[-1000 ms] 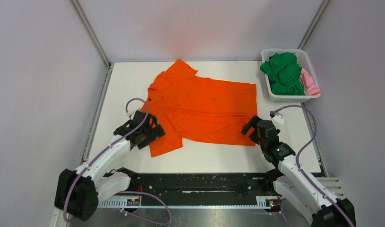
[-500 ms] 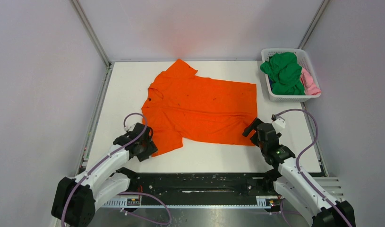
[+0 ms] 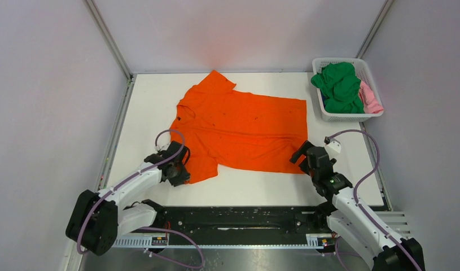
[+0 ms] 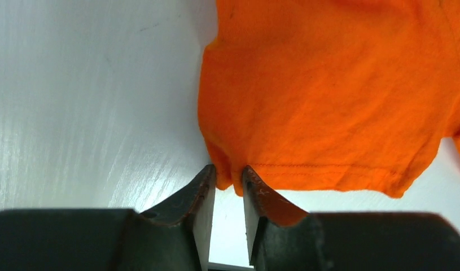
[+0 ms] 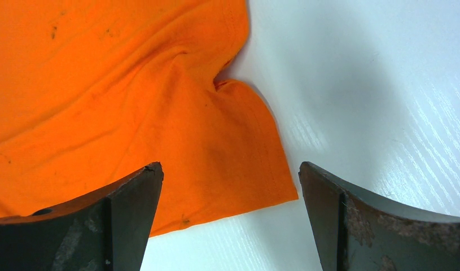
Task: Fold and stack the t-shirts
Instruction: Grab the side of the flattened tshirt closest away from the robot with both arms
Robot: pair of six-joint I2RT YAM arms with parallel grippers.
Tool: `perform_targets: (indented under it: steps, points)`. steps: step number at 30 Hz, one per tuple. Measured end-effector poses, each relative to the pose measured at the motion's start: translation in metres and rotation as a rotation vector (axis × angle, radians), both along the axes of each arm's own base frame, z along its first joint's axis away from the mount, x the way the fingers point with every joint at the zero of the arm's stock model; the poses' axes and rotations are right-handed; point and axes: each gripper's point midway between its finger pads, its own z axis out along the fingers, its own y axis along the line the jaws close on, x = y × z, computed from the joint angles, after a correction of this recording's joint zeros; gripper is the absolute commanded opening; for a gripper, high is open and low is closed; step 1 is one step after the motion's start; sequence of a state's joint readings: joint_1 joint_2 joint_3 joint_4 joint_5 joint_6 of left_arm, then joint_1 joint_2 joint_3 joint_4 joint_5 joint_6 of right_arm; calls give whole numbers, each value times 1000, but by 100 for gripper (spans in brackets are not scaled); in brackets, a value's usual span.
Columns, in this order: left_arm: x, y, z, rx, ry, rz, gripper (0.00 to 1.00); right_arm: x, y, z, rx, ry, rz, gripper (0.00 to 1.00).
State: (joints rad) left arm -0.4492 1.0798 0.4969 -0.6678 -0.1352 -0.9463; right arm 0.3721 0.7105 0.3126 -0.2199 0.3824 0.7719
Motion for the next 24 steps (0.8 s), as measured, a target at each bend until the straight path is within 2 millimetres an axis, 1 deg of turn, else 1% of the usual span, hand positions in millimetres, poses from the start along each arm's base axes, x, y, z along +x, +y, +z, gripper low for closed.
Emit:
perform_targets:
  steps: [1,2,9,15,20,24]
  points:
    - [2,0,0,8,1,0,6,0,0,1,1,-4,-1,99]
    - [4,0,-1,10,3,3,0,1,0,2,2,-9,-1,100]
    - [19,-8,-1,-1,-24,-18,0,-1,-4,3,-13,-3,-14,100]
    - [15,-6,1,-9,-58,-40,0,-8,-7,3,-18,31,-29,99]
    - [11,-4,4,-20,-92,-58,0,-16,-8,-5,0,75,-50,95]
    - [10,-5,5,-25,-102,-72,0,-19,-8,-17,-2,129,-70,90]
